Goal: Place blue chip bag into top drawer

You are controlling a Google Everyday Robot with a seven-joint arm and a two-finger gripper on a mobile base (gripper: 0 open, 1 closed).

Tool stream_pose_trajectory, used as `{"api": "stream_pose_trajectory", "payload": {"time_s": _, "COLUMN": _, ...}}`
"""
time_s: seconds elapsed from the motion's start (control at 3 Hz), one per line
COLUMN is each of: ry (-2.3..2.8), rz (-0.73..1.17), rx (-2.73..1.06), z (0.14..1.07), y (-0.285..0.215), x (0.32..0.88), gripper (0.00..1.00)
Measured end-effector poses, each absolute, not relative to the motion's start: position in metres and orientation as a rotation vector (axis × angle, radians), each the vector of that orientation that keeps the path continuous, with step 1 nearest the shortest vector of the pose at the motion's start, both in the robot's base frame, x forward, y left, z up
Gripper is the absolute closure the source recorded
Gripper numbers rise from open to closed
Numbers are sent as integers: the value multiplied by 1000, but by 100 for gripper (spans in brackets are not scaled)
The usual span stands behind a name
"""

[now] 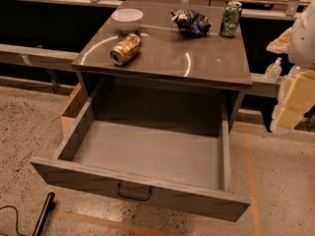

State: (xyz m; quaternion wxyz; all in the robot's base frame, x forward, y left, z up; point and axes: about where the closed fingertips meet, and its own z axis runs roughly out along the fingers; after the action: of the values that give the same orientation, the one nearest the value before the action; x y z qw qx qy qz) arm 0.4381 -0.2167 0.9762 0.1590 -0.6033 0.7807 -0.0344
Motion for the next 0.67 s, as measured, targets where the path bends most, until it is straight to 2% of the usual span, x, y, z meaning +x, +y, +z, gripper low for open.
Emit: {"api": "stream_pose_trajectory", "payload": {"time_s": 0.67, "ry": 2210, "rz": -90, "rx": -1657, "z": 974, "y": -212, "x": 451, "gripper": 0}}
